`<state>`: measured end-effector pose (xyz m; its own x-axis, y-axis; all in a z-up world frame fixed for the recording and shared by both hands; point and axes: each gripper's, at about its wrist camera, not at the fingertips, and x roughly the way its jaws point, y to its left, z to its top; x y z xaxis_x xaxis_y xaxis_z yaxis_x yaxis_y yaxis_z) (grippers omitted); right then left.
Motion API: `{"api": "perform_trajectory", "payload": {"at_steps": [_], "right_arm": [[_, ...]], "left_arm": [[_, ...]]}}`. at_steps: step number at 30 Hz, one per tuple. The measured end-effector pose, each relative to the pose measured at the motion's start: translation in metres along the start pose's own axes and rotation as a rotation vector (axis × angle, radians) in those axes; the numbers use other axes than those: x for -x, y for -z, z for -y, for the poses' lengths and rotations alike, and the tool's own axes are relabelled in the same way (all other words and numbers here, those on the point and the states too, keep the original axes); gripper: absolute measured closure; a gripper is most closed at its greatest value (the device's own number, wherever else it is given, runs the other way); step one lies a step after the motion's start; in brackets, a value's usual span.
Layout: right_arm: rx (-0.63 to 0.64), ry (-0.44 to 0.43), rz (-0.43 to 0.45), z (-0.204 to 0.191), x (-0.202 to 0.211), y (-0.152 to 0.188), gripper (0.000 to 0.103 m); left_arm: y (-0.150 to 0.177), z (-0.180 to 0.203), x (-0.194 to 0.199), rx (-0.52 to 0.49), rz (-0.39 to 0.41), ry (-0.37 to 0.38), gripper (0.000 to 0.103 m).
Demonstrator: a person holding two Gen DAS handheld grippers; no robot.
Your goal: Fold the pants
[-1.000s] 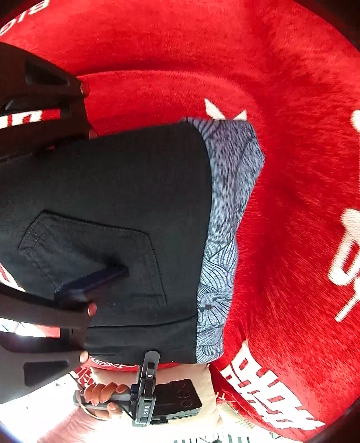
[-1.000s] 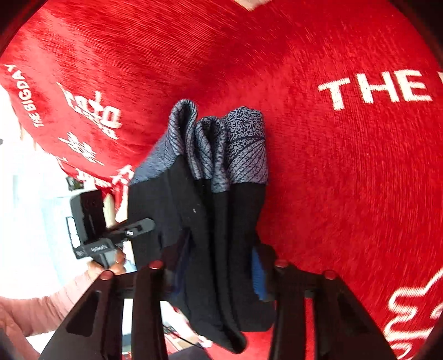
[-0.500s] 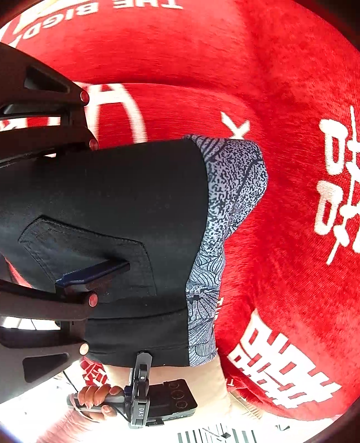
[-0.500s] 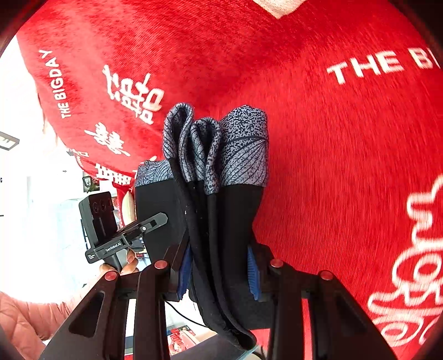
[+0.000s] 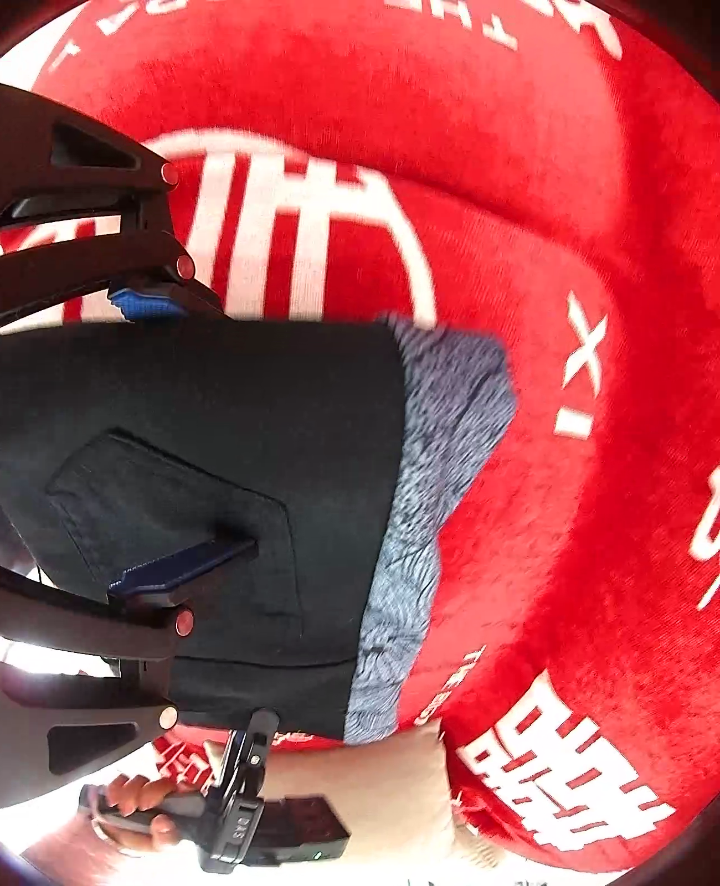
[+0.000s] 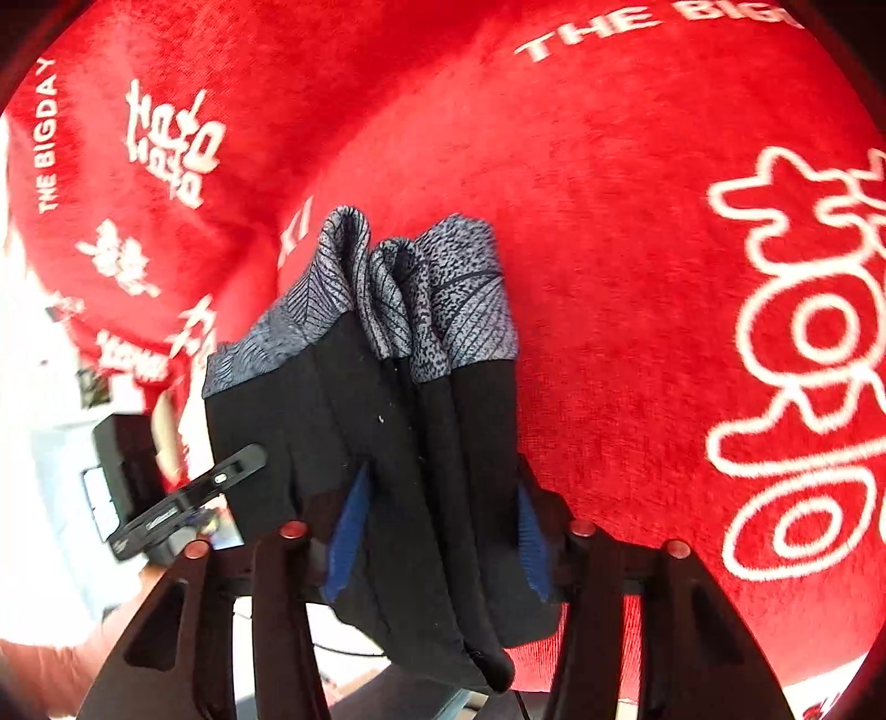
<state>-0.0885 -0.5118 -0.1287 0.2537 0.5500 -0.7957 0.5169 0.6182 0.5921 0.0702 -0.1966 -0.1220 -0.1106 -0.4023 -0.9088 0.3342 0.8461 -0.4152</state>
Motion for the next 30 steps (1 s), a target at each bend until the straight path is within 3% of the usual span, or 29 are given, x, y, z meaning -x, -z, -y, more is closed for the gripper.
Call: {"api": "perform_trajectory", "payload": {"at_steps": [4, 9, 10, 11, 14, 19, 22, 23, 24, 25, 30], "right_arm": [[-0.006, 0.123, 0.038, -0.008, 0.011, 0.007, 0.044], [-0.031, 0.209, 0.112, -0.017, 0.028, 0.017, 0.045], [-0.037, 0.219, 0.126, -0.016, 0.033, 0.021, 0.049], [-0.042, 0.232, 0.143, -0.017, 0.035, 0.025, 0.063], [-0.038, 0.276, 0.178, -0.024, 0.043, 0.041, 0.075], [-0.004, 0.299, 0.178, -0.042, 0.043, 0.067, 0.076], [0.002, 0.323, 0.171, -0.052, 0.042, 0.080, 0.075], [0.005, 0.334, 0.174, -0.056, 0.042, 0.084, 0.075], [0.007, 0.338, 0.170, -0.060, 0.041, 0.086, 0.075], [0.008, 0.340, 0.165, -0.064, 0.040, 0.090, 0.075], [0.021, 0.380, 0.139, -0.080, 0.039, 0.106, 0.070]], "left_arm": [[0.002, -0.003, 0.031, -0.001, 0.058, -0.101, 0.035], [0.016, 0.015, 0.053, -0.065, 0.106, -0.147, 0.035], [0.022, 0.023, 0.054, -0.085, 0.109, -0.153, 0.035], [0.030, 0.028, 0.055, -0.106, 0.110, -0.155, 0.035], [0.051, 0.050, 0.051, -0.153, 0.105, -0.157, 0.035], [0.077, 0.069, 0.042, -0.164, 0.037, -0.152, 0.035], [0.090, 0.079, 0.046, -0.206, 0.032, -0.207, 0.034], [0.093, 0.080, 0.048, -0.215, 0.033, -0.218, 0.030], [0.097, 0.082, 0.051, -0.221, 0.037, -0.231, 0.016], [0.100, 0.082, 0.055, -0.221, 0.044, -0.238, 0.013], [0.112, 0.086, 0.068, -0.229, 0.027, -0.263, 0.013]]}}
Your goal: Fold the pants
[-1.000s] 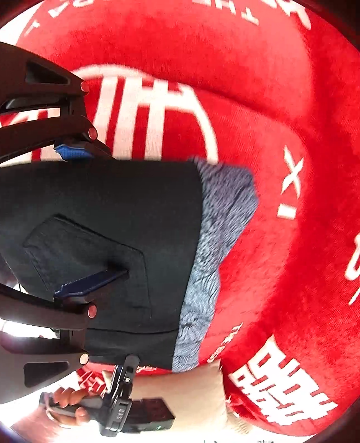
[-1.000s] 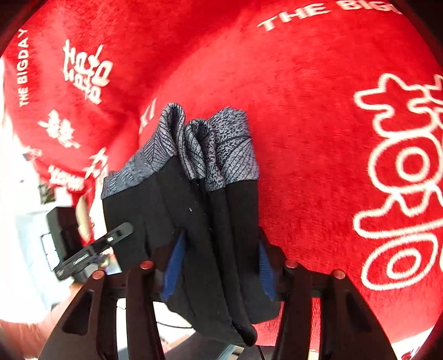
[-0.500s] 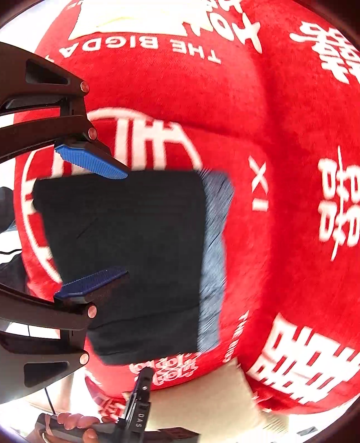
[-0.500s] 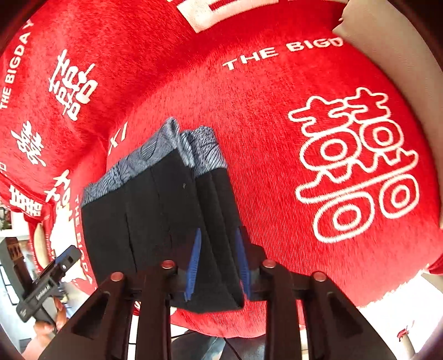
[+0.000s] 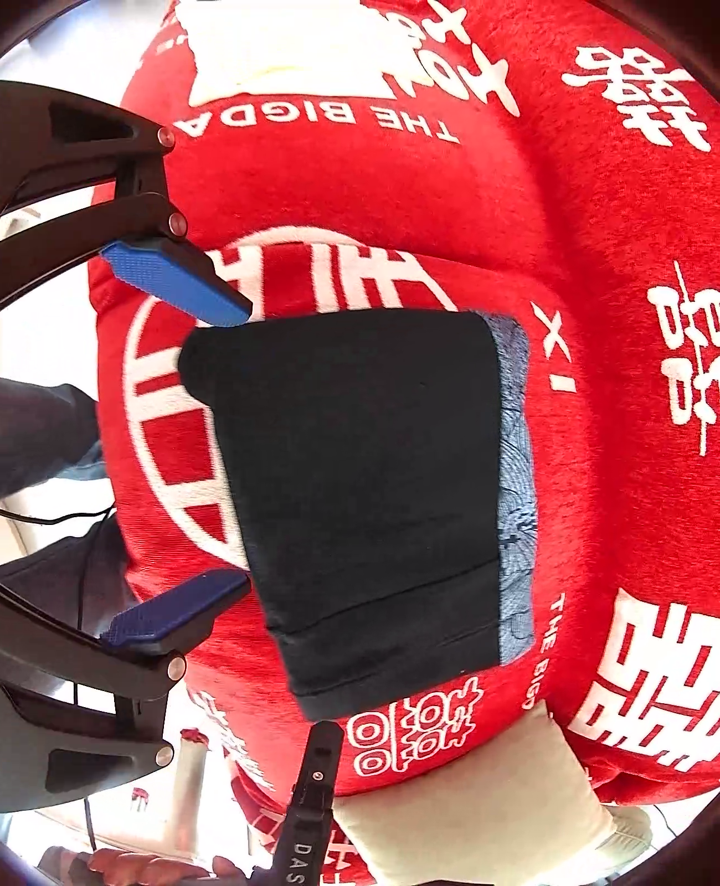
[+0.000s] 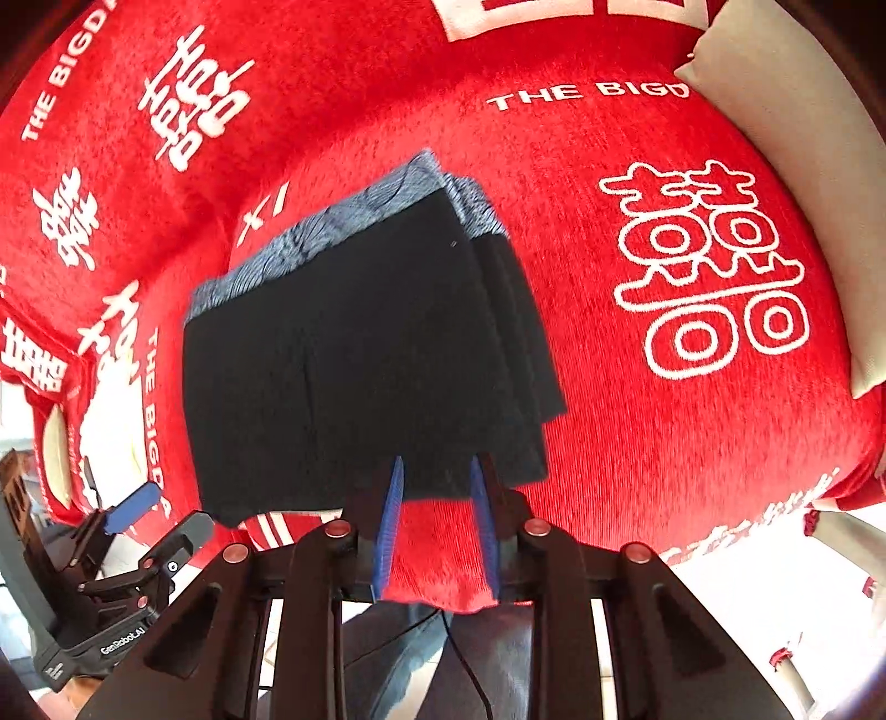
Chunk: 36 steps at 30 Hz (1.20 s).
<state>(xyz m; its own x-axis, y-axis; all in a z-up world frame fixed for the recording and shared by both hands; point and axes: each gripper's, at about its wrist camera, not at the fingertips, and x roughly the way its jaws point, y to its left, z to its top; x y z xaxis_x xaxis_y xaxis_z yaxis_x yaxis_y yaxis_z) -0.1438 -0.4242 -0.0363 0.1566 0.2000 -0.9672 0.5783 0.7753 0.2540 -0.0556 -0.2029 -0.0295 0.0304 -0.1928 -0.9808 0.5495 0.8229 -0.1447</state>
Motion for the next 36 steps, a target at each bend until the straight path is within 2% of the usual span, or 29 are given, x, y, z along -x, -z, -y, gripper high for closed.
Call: {"api": "perform_trajectory", "payload": {"at_steps": [2, 3, 8, 10, 12, 15, 18, 24, 27, 33, 36], "right_arm": [[0.015, 0.018, -0.007, -0.006, 0.003, 0.007, 0.056], [0.026, 0.035, -0.004, -0.011, 0.005, 0.011, 0.053], [0.069, 0.102, 0.006, -0.031, 0.015, 0.029, 0.030], [0.071, 0.122, 0.010, -0.037, 0.017, 0.034, 0.024], [0.075, 0.135, 0.021, -0.043, 0.020, 0.041, 0.022], [0.100, 0.183, 0.046, -0.054, 0.026, 0.048, 0.014], [0.136, 0.239, 0.086, -0.065, 0.034, 0.055, 0.001], [0.139, 0.269, 0.121, -0.079, 0.051, 0.058, 0.000], [0.142, 0.254, 0.126, -0.085, 0.060, 0.057, 0.000], [0.163, 0.211, 0.085, -0.087, 0.065, 0.056, 0.000], [0.171, 0.199, 0.061, -0.081, 0.063, 0.053, 0.000]], "left_arm": [[0.005, 0.001, 0.006, -0.004, 0.001, -0.017, 0.009], [0.007, 0.001, 0.010, -0.007, 0.004, -0.029, 0.000], [0.016, 0.001, 0.024, -0.029, 0.007, -0.032, 0.000], [0.019, 0.001, 0.029, -0.045, 0.017, -0.046, 0.000], [0.022, 0.000, 0.035, -0.052, 0.034, -0.061, 0.000], [0.023, -0.005, 0.039, -0.041, 0.026, -0.039, 0.000], [0.023, -0.011, 0.043, -0.011, 0.018, -0.009, 0.000], [0.022, -0.016, 0.060, 0.000, 0.019, -0.072, 0.000], [0.022, -0.015, 0.068, 0.000, 0.016, -0.107, 0.000], [0.023, -0.004, 0.067, 0.034, -0.019, -0.136, 0.000], [0.023, 0.004, 0.062, 0.051, -0.037, -0.173, 0.000]]}}
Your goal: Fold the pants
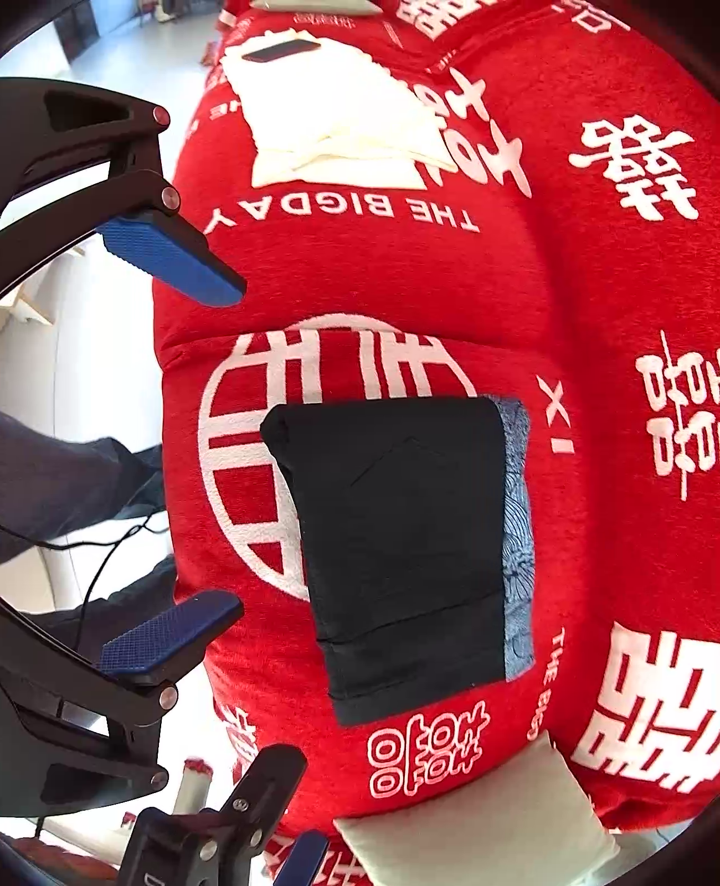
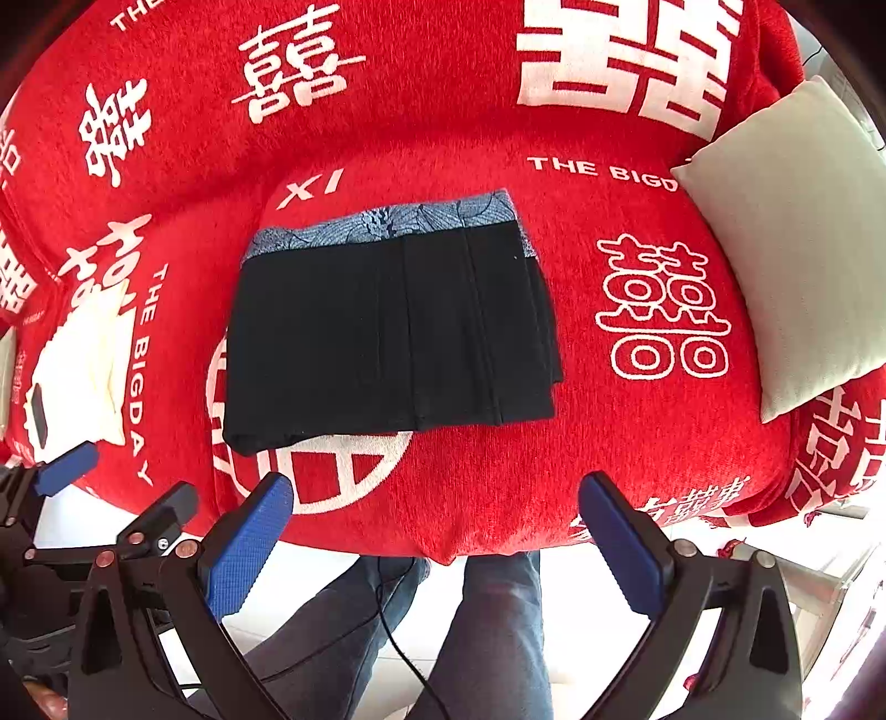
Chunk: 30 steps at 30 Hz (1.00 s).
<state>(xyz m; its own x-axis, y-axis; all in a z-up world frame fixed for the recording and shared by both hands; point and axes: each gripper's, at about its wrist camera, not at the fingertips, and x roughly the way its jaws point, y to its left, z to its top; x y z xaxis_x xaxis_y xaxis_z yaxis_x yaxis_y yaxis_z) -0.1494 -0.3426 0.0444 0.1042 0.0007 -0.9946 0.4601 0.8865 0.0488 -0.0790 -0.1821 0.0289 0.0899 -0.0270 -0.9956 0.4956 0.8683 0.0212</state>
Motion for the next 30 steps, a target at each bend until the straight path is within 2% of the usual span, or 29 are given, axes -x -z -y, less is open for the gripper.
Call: {"api": "perform_trajectory", "payload": {"at_steps": [7, 12, 30], "right_arm": [[0.016, -0.005, -0.041, 0.014, -0.008, -0.005, 0.000], [0.048, -0.004, -0.047, 0.018, -0.011, -0.012, 0.000], [0.082, -0.007, -0.049, 0.019, -0.009, -0.021, 0.000]], "left_arm": [[0.003, 0.011, -0.002, 0.031, -0.026, -0.061, 0.000], [0.002, 0.015, -0.001, 0.058, -0.043, -0.059, 0.000], [-0.007, 0.028, 0.004, 0.026, -0.038, -0.071, 0.000]]}}
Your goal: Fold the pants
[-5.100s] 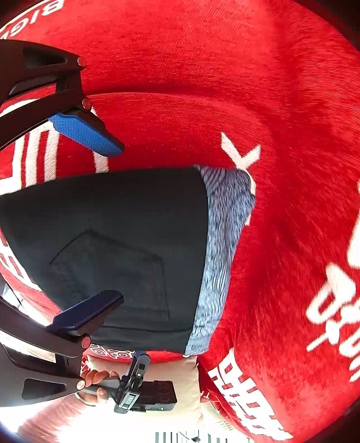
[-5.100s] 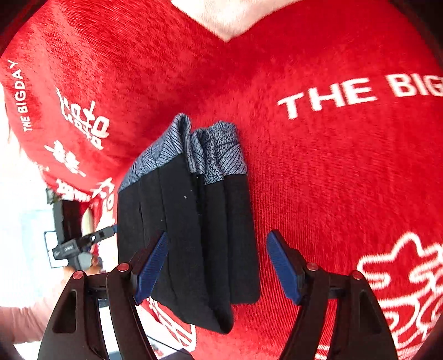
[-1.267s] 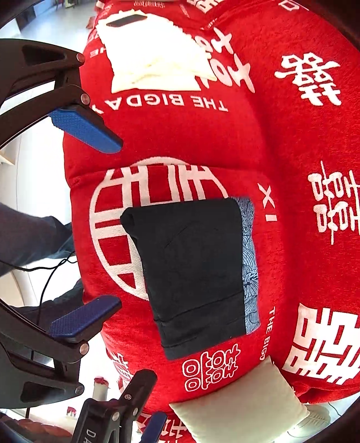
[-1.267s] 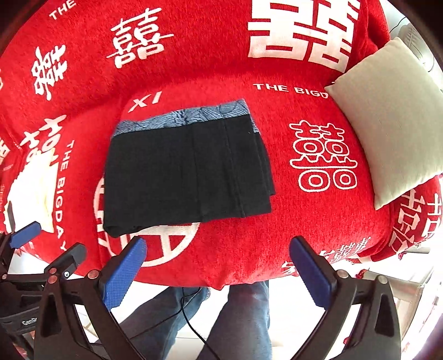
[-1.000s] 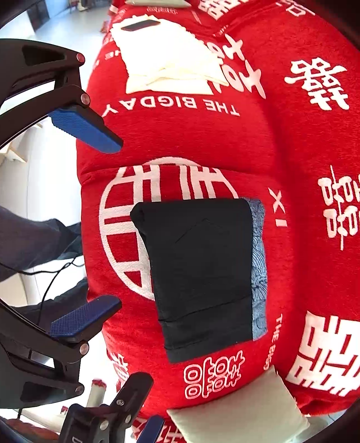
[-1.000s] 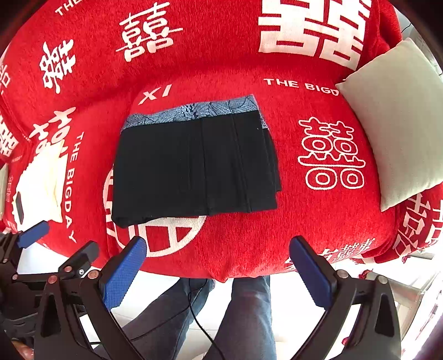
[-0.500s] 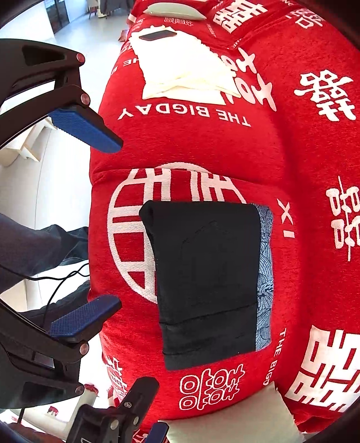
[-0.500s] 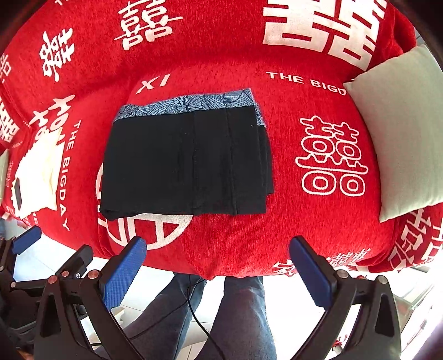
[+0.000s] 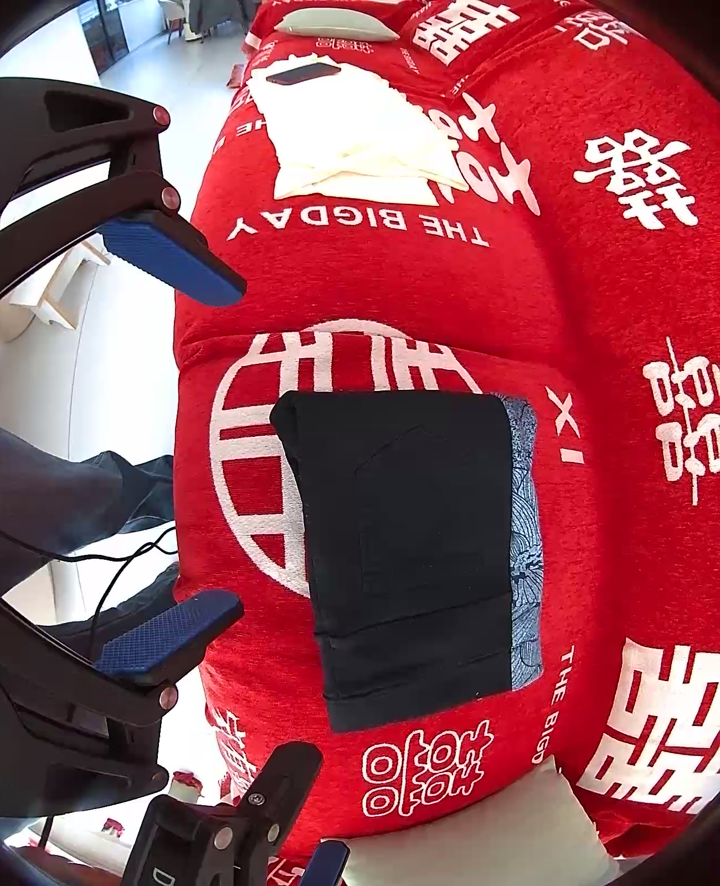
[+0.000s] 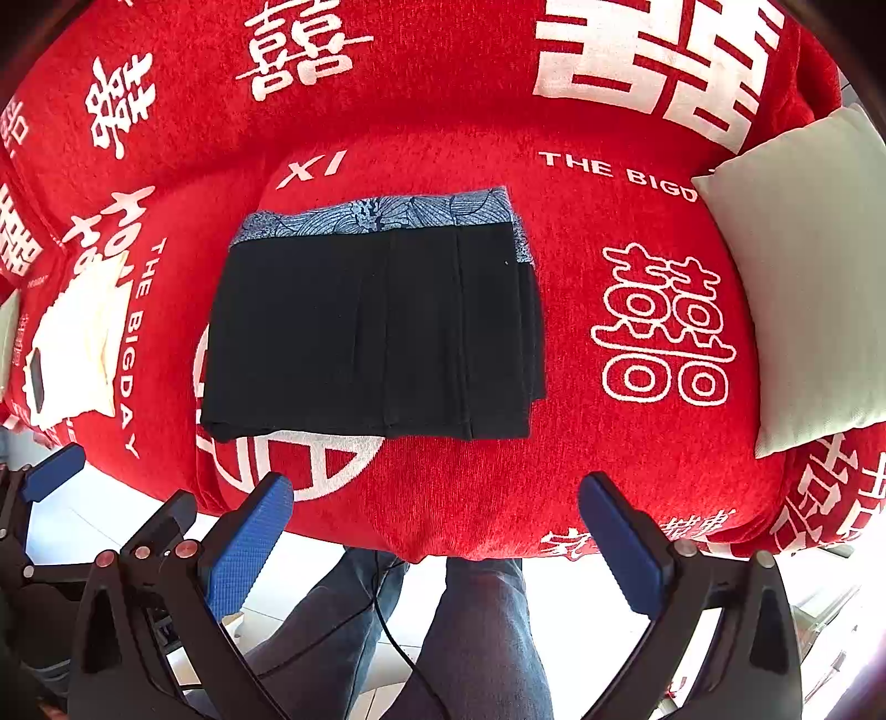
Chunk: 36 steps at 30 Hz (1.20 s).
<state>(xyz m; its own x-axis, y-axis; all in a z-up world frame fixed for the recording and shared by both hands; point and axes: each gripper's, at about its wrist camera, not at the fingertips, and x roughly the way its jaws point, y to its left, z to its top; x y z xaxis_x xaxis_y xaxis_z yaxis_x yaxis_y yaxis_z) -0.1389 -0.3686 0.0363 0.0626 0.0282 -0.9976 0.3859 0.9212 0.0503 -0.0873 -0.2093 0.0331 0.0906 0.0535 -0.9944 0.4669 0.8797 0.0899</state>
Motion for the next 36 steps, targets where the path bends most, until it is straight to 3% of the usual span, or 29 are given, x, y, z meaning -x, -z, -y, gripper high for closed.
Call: {"api": "perform_trajectory", "payload": {"at_steps": [36], "right_arm": [[0.010, 0.007, 0.025, -0.0020, 0.0092, 0.0004, 0.000]], "left_arm": [[0.0012, 0.0006, 0.0064, 0.005, 0.022, 0.009, 0.000]]}}
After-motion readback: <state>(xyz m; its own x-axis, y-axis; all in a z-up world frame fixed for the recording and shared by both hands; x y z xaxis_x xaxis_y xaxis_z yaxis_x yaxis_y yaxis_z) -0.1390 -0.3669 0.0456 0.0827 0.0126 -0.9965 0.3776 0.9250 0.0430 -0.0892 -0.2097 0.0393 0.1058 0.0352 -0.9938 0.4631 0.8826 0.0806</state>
